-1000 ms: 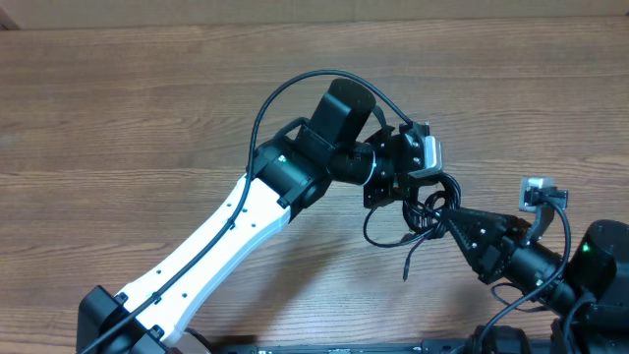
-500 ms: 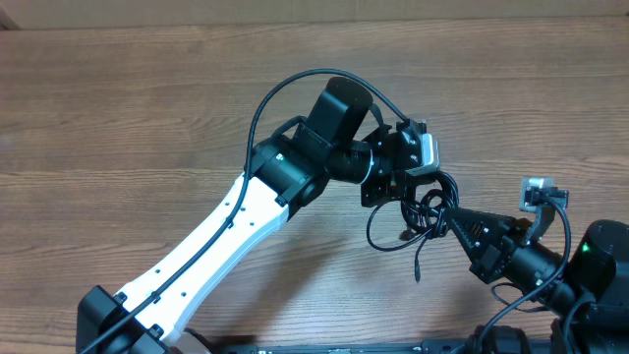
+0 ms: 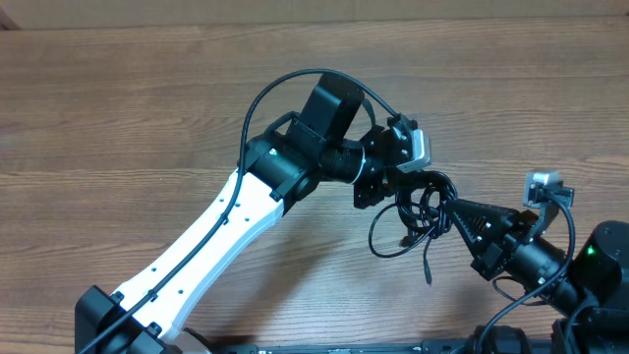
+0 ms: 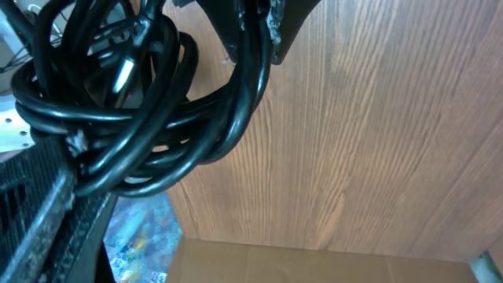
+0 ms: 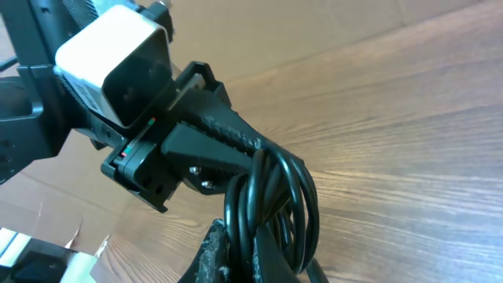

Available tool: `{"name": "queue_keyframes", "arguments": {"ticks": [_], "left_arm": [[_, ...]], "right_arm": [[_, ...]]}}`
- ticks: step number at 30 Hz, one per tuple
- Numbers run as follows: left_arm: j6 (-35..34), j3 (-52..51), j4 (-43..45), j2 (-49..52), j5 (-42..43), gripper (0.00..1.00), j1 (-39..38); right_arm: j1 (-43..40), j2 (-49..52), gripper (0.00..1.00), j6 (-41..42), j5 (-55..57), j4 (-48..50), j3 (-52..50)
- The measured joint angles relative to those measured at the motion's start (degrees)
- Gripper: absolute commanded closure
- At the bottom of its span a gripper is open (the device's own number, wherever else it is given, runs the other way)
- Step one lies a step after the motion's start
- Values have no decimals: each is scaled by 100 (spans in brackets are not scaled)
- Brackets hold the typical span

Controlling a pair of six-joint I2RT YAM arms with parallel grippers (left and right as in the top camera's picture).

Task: Untangle cables
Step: 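Move the right gripper in and grasp a hanging cable strand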

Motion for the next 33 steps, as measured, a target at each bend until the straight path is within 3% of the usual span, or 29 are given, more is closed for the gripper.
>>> {"name": "queue_keyframes", "arguments": {"ticks": [23, 33], "left_arm": [[-42, -7, -50, 55, -396, 96, -168], [-37, -9, -59, 116, -236, 96, -168]], "right_arm": [[0, 682, 96, -166, -96, 173, 131], [0, 809, 96, -310, 350, 195, 146]]}}
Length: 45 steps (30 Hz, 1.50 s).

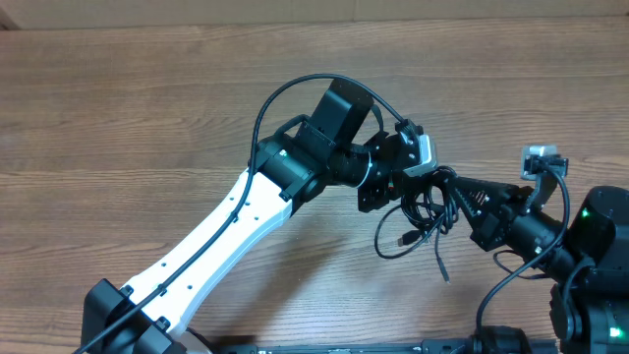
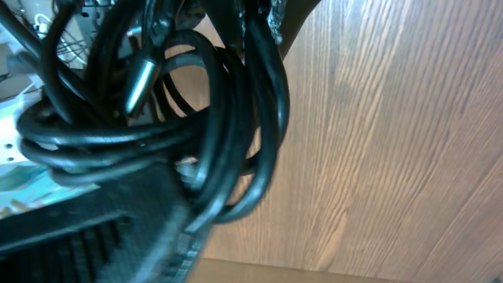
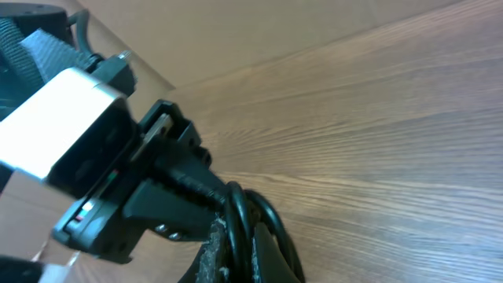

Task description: Untangle cables

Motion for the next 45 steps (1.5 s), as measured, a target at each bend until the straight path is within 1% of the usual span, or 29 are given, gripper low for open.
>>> {"name": "queue_keyframes", "arguments": {"ticks": [16, 27, 29, 31, 33, 37, 39, 42, 45], "left_arm": [[0, 9, -245, 0, 378, 96, 0], [223, 79, -599, 0, 575, 96, -9], [435, 70, -909, -4, 859, 96, -155], [566, 66, -966, -15, 1008, 96, -404], [640, 66, -1008, -42, 1082, 96, -588], [737, 66, -1001, -85, 1054, 96, -566], [737, 66, -999, -85, 894, 96, -549], [688, 66, -990, -85, 367, 96, -551], [514, 66, -973, -85, -256, 96, -551]], "right_arm": [[79, 55, 96, -70, 348, 450, -13], [109, 79, 95, -678, 573, 763, -24], [63, 155, 89, -796, 951, 1051, -22], [17, 275, 85, -859, 1209, 1043, -24], [9, 378, 79, -925, 1392, 1038, -24], [0, 374, 55, -973, 1558, 1010, -24], [-2, 374, 41, -990, 1596, 927, -24], [-4, 374, 34, -1027, 1620, 708, -24], [-4, 374, 30, -994, 1637, 522, -24]]}}
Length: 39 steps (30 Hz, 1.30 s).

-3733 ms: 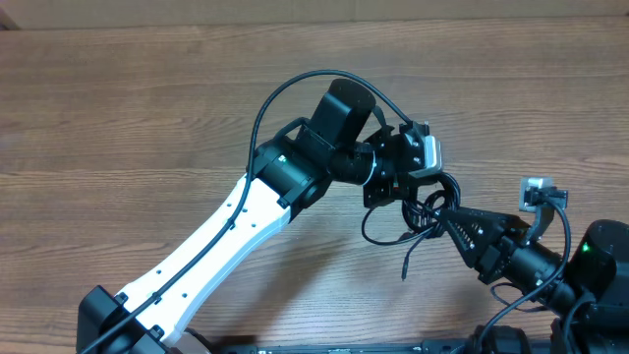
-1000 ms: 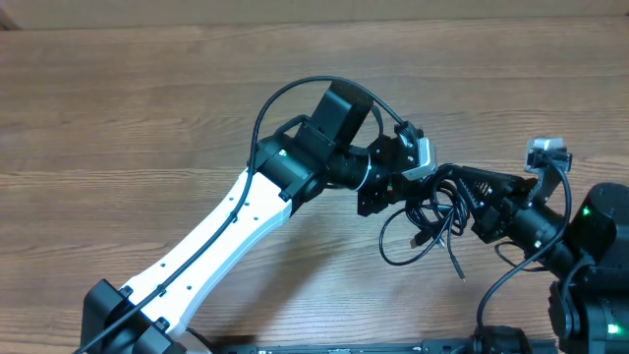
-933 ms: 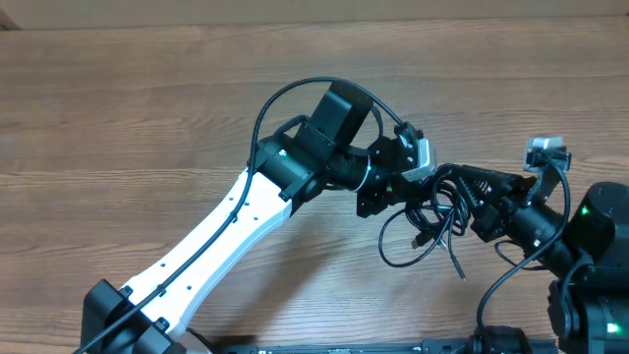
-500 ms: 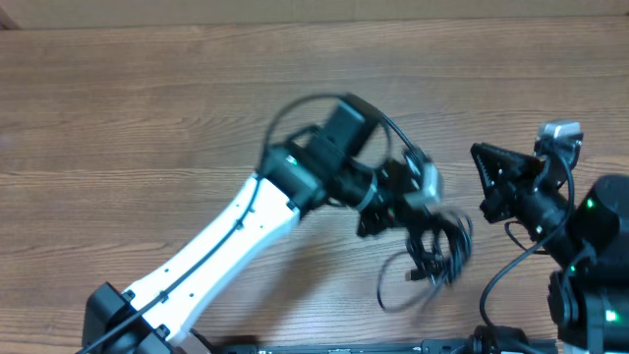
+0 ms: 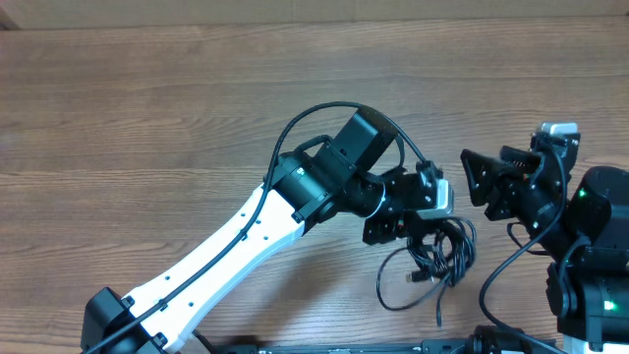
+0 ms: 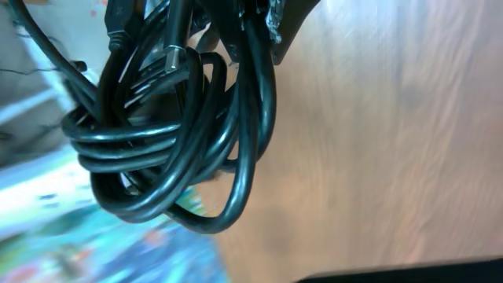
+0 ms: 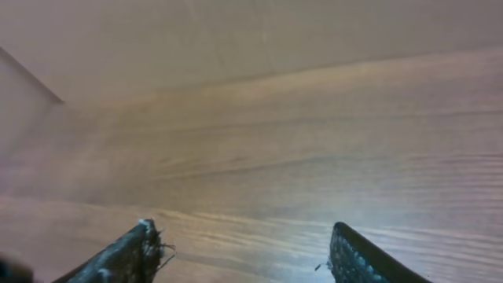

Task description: Untangle cables

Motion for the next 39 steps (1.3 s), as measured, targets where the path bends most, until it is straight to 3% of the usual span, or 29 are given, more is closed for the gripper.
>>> {"name": "queue_keyframes", "arguments": {"ticks": [9, 18, 25, 32, 36, 37, 39], "left_arm": [[-931, 0, 264, 0, -2181, 96, 2], [-1281, 0, 424, -2, -2798, 96, 160], [-699, 0, 413, -258, -2455, 96, 435], [-214, 0, 415, -553, -1746, 96, 610], [-140, 0, 420, -555, -1521, 96, 601], [-118, 0, 417, -553, -1495, 96, 601], [-111, 0, 417, -553, -1469, 96, 601]], "right_arm": [[0, 0, 27, 31, -750, -223, 0], [0, 0, 30, 26, -1248, -710, 0], [0, 0, 53, -79, -1300, -767, 0], [0, -11, 60, -302, -1797, -660, 0], [0, -11, 91, -391, -2140, -612, 0], [0, -11, 96, -415, -2212, -614, 0], [0, -17, 96, -476, -2297, -605, 0]]}}
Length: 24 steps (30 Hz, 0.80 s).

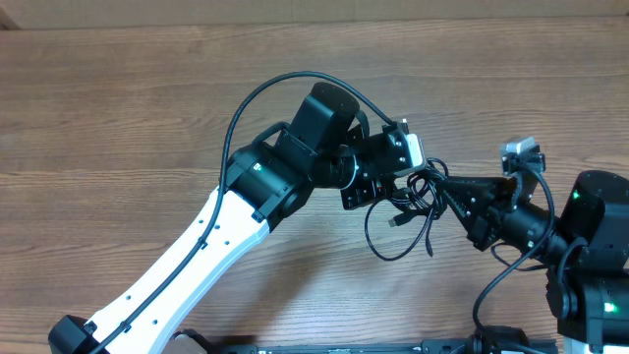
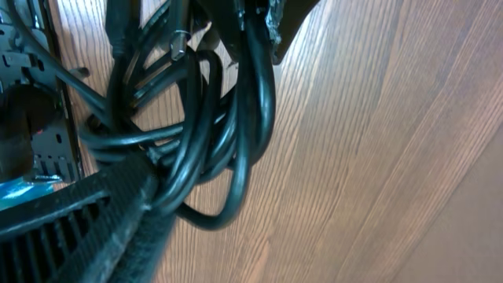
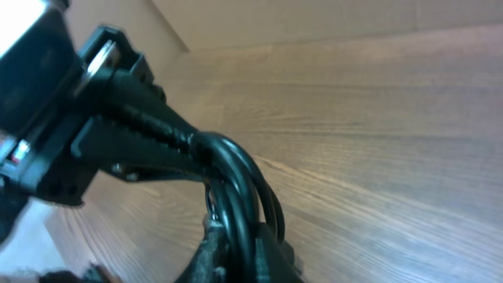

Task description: Untangle cables

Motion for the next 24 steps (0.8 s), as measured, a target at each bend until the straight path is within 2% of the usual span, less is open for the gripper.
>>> {"name": "queue_keyframes", "arguments": {"ticks": [6, 9, 11, 13, 16, 24], "left_arm": [[-31, 0, 0, 0, -31, 96, 4], [-151, 0, -2, 0, -114, 96, 0], [-208, 0, 7, 0, -160, 96, 0], [-278, 0, 9, -2, -201, 96, 0], [-321, 0, 94, 0, -227, 96, 0], [-337, 0, 114, 0, -264, 96, 0]], "right_arm": [[0, -9, 95, 26, -39, -39, 0], [0, -7, 84, 22, -35, -52, 0], [0, -9, 80, 31, -35, -70, 0], [0, -7, 84, 22, -31, -98, 0], [0, -9, 96, 31, -31, -114, 0], [0, -9, 96, 15, -46, -111, 0]]}}
